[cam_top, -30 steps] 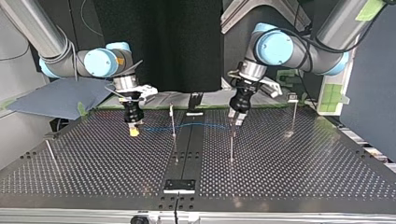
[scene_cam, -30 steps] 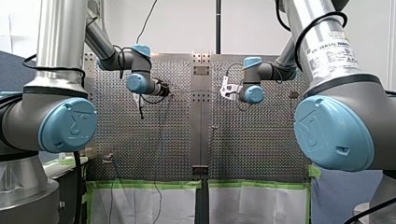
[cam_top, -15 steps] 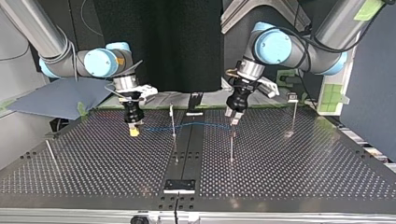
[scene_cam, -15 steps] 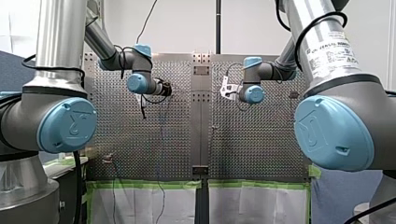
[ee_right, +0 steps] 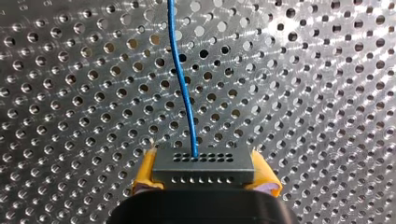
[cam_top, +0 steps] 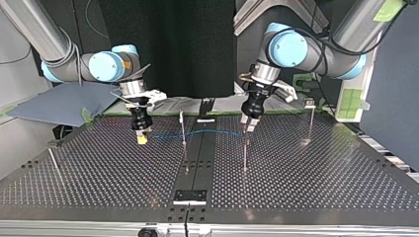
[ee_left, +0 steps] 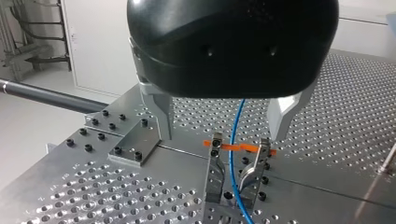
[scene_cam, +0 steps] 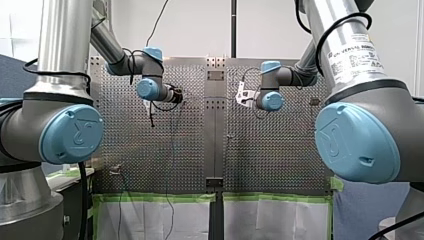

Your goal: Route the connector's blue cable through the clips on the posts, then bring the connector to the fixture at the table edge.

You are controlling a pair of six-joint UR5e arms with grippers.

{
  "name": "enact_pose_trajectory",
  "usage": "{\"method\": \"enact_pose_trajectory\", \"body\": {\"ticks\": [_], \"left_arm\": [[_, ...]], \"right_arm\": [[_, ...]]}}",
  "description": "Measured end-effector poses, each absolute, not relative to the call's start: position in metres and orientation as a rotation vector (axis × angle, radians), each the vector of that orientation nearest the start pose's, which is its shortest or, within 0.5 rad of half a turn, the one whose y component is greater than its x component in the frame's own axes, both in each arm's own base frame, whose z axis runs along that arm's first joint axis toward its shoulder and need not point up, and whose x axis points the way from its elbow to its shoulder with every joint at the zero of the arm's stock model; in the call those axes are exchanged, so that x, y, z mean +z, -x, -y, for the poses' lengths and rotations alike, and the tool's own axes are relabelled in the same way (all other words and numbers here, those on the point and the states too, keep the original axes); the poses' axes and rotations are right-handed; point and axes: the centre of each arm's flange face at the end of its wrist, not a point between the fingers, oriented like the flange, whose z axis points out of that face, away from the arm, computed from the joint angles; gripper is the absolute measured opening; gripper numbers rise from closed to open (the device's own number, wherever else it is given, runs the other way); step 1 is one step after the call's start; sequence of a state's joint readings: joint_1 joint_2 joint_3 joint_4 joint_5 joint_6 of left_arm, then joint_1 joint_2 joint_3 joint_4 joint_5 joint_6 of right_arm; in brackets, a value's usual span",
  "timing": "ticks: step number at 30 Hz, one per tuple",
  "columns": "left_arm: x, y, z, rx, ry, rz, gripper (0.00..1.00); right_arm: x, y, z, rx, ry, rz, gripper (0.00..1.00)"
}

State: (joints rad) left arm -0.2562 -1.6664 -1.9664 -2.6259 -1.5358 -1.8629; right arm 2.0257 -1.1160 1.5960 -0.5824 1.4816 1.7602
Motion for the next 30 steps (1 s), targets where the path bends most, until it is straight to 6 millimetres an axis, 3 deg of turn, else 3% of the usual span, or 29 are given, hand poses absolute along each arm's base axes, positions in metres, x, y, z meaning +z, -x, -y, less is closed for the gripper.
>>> {"method": "enact_pose_trajectory", "body": {"ticks": [30], "left_arm": [[0.303,-0.429,0.272,-0.483,-0.045,-1.561,1.0]], "right_arm": [[0.274,-0.411,0.515,1.793,-1.464,1.008,0.02]]}}
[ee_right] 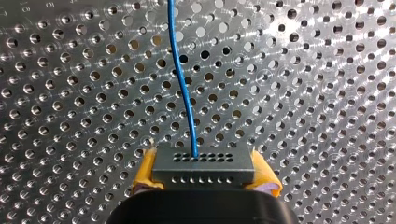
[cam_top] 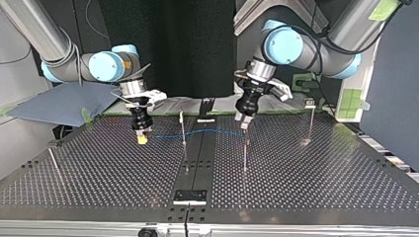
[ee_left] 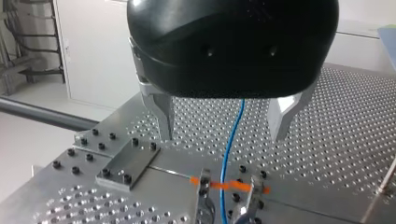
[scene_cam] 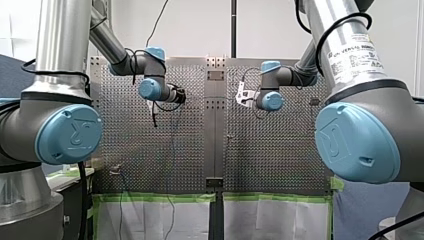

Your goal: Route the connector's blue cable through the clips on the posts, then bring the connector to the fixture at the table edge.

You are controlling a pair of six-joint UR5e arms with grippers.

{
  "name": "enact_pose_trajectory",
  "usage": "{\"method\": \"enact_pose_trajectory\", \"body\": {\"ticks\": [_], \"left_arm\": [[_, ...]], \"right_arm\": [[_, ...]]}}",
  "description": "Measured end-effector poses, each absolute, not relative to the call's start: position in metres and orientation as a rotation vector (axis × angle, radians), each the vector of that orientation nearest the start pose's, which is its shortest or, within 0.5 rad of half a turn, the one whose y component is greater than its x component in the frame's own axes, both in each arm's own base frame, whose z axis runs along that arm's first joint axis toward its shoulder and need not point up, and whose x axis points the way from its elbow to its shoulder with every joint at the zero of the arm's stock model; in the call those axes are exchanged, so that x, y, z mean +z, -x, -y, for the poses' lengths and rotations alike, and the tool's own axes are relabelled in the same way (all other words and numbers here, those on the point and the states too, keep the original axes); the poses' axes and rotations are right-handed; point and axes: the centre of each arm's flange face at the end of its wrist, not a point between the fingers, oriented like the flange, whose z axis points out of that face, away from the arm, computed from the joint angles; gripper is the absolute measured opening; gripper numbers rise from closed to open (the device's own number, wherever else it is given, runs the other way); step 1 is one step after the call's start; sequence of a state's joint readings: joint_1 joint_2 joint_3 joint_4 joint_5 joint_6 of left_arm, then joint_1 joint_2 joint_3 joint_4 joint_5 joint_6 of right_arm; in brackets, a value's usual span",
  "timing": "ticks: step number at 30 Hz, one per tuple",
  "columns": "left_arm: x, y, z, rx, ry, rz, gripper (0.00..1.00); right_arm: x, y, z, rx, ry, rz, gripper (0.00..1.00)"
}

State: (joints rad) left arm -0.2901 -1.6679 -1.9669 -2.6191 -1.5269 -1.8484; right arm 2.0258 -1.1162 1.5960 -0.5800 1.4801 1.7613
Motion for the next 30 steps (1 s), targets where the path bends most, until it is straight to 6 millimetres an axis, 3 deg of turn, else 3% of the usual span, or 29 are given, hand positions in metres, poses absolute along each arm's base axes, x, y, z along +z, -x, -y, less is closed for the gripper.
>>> {"method": "enact_pose_trajectory", "body": {"ticks": [18,30], "left_arm": [[0.318,-0.421,0.309,-0.488,-0.113,-1.501,1.0],[0.307,-0.427,0.347,-0.414,-0.151,-1.563,1.0]], "right_arm": [[0.274,-0.412,0.514,1.795,-1.468,1.006,0.02],[0.274,-0.412,0.514,1.796,-1.468,1.006,0.02]]}}
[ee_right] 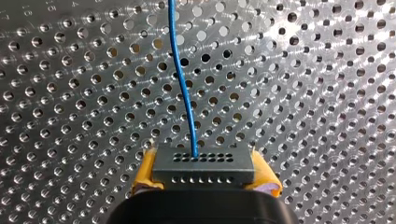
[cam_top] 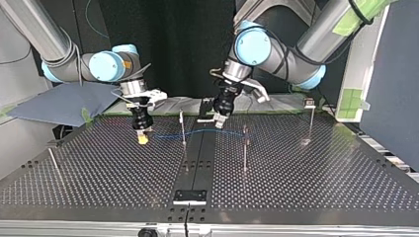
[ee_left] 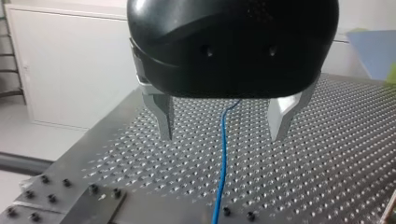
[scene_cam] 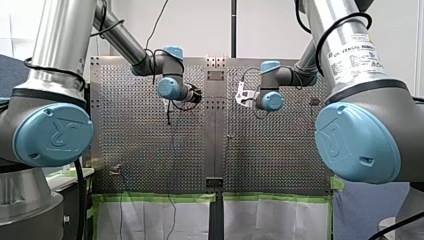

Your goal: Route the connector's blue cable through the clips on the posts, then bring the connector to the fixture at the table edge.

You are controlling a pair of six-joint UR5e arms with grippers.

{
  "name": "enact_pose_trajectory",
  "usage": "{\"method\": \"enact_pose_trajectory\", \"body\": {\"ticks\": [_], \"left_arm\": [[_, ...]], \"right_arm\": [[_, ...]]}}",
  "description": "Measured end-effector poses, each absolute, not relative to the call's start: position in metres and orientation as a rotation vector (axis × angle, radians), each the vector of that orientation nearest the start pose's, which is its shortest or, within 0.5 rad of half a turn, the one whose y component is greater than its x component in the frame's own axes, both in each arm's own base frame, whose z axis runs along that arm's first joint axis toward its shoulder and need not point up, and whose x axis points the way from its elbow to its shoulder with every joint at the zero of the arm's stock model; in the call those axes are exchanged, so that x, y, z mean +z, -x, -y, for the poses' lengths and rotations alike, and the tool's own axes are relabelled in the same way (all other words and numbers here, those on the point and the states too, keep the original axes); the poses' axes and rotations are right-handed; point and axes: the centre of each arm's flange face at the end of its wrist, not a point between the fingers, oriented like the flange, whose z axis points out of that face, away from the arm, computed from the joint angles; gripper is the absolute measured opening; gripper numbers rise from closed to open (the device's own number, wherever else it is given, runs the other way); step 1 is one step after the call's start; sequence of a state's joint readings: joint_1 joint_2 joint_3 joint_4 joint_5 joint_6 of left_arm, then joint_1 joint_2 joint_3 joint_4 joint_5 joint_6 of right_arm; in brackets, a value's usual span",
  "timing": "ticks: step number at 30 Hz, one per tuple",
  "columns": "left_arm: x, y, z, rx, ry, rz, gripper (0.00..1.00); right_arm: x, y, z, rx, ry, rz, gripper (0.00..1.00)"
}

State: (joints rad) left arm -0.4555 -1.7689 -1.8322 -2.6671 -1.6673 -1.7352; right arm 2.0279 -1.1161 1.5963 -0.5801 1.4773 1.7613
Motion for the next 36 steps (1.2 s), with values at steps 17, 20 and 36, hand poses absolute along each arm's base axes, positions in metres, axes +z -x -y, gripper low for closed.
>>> {"method": "enact_pose_trajectory", "body": {"ticks": [17,20,36], "left_arm": [[0.311,-0.417,0.357,-0.241,-0.164,-1.582,1.0],[0.312,-0.418,0.355,-0.22,-0.147,-1.573,1.0],[0.296,-0.442,0.369,-0.124,-0.059,-1.58,1.0]], "right_arm": [[0.274,-0.412,0.514,1.796,-1.467,1.005,0.02],[0.274,-0.412,0.514,1.796,-1.467,1.005,0.02],[0.273,-0.412,0.514,1.794,-1.471,1.008,0.02]]}}
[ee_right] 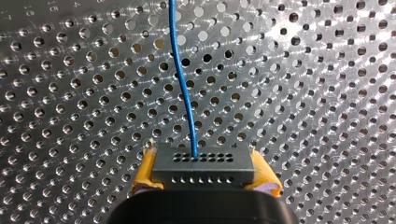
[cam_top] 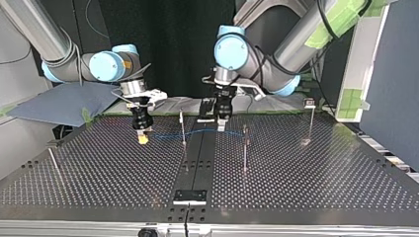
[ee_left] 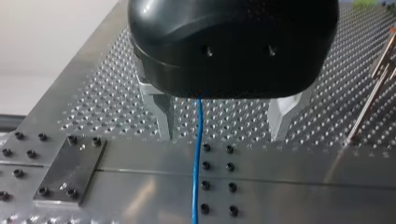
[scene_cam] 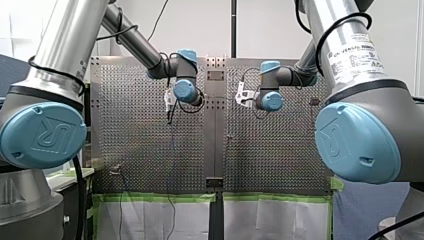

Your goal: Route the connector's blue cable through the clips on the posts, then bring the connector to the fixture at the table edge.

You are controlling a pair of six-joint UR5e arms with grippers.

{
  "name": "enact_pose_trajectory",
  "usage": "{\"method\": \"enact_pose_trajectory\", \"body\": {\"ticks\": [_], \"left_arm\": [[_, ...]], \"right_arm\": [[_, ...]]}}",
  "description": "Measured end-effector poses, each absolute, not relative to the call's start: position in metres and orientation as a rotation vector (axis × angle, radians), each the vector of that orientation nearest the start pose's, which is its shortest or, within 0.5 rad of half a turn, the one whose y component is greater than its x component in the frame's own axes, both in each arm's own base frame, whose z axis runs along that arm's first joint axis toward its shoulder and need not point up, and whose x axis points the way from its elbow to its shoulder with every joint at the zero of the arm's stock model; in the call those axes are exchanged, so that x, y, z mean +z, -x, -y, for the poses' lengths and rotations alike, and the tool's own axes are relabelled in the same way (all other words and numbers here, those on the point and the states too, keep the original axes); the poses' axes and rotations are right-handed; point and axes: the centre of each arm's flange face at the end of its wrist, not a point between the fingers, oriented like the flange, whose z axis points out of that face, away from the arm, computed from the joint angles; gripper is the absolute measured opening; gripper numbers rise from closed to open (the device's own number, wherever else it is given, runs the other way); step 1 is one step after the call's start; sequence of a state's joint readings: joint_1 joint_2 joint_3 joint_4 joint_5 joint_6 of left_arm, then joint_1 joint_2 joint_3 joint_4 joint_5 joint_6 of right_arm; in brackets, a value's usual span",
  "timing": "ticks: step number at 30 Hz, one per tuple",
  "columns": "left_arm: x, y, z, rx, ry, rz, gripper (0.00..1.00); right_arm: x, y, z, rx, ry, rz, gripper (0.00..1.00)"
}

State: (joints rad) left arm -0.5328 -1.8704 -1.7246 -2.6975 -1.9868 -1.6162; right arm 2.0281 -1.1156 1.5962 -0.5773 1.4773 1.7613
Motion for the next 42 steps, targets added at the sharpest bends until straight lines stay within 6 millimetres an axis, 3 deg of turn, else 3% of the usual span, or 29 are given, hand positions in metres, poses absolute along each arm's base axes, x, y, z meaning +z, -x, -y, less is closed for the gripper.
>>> {"method": "enact_pose_trajectory", "body": {"ticks": [7,16,22,42], "left_arm": [[0.306,-0.452,0.369,-0.084,-0.008,-1.563,1.0],[0.291,-0.465,0.378,-0.015,0.026,-1.586,1.0],[0.297,-0.472,0.379,0.019,0.051,-1.579,1.0],[0.3,-0.468,0.387,-0.044,0.074,-1.577,1.0]], "right_arm": [[0.273,-0.412,0.514,1.794,-1.472,1.008,0.02],[0.273,-0.415,0.511,1.797,-1.477,1.005,0.02],[0.273,-0.417,0.51,1.801,-1.478,1.002,0.02],[0.272,-0.417,0.509,1.798,-1.485,1.005,0.02]]}}
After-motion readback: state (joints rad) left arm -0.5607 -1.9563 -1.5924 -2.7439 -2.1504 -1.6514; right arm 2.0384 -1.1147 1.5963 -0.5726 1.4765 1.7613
